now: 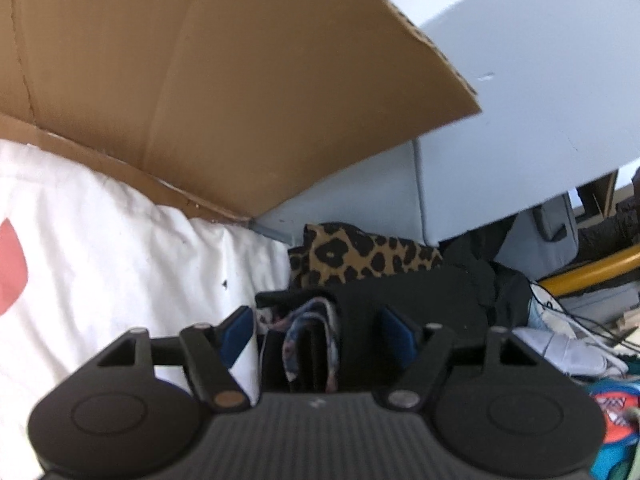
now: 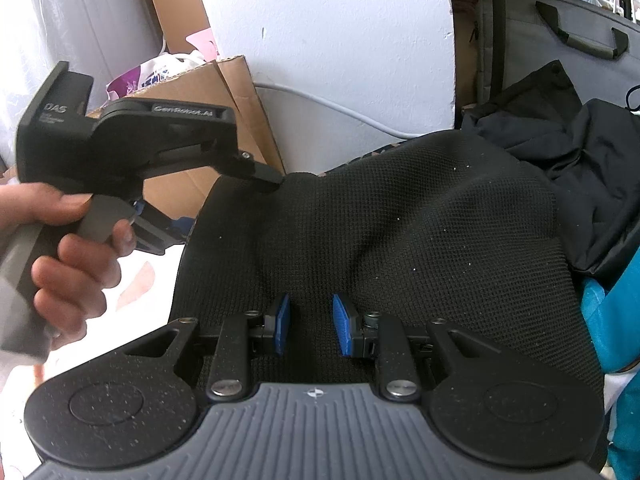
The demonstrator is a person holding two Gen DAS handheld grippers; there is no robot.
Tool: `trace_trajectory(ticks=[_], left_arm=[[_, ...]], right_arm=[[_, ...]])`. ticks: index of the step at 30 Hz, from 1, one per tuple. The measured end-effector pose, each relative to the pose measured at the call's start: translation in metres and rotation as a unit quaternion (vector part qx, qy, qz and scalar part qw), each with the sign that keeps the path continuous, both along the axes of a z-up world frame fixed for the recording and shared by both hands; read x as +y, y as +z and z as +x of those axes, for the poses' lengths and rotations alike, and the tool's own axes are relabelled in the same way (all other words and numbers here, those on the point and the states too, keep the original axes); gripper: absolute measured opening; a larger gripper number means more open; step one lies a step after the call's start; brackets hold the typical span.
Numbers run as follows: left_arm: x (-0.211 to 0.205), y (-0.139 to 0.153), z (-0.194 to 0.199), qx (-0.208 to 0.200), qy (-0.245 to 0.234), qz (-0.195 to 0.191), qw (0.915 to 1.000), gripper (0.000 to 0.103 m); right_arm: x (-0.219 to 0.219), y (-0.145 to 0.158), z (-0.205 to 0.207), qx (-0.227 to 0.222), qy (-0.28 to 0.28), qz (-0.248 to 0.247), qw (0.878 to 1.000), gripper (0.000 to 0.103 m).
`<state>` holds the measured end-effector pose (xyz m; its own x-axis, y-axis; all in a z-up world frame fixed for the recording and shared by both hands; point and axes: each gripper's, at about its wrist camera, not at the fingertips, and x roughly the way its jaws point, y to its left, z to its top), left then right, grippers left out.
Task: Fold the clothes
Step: 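Lower the shorts onto the clothes pile and open both grippers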
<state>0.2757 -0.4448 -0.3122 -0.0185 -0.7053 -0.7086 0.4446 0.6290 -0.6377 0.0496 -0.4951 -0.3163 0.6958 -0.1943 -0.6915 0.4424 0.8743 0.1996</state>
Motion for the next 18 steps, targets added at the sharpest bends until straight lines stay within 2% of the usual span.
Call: trace_trajectory(ticks=[5,7,8,9,11,13,14,15,18], left_arm=[[-0.007,-0.006,0.004,0.017,0.013,0.001,0.9998,0.071],[-0.009,-0.007,0.003,0.012,0.007,0.009,0.9999,0.057],[-0.010,-0.007,0.002,0.009,0.003,0.014,0.9999,0.040],[-0.011,-0.006,0.001,0.001,0.000,0.016,0.9999,0.031],[-0.013,-0.002,0.000,-0.018,-0.007,0.020,0.9996,0.023],[-0.013,0.004,0.003,-0.036,-0.003,0.023,0.9991,0.020],[-0.013,0.007,0.004,-0.045,0.000,0.025,0.9987,0.016],[-0.014,0.011,0.005,-0.054,0.003,0.026,0.9982,0.006],[-0.012,0.020,0.013,-0.086,0.017,0.028,0.9958,0.003]], right_arm=[[-0.001,0.000,0.001,-0.001,0.002,0.001,1.000,0.030],[-0.001,-0.001,0.001,-0.001,0.002,0.003,1.000,0.030],[-0.001,-0.001,0.001,-0.002,0.002,0.003,1.000,0.030],[-0.001,-0.001,0.001,-0.002,0.002,0.003,1.000,0.030],[-0.001,-0.001,0.000,-0.003,0.002,0.004,1.000,0.030],[-0.001,-0.001,0.000,-0.004,0.002,0.005,1.000,0.030],[-0.001,-0.001,0.000,-0.004,0.002,0.006,1.000,0.030],[-0.001,-0.001,-0.001,-0.005,0.002,0.006,1.000,0.030],[-0.001,-0.001,-0.002,-0.006,0.003,0.007,1.000,0.030]])
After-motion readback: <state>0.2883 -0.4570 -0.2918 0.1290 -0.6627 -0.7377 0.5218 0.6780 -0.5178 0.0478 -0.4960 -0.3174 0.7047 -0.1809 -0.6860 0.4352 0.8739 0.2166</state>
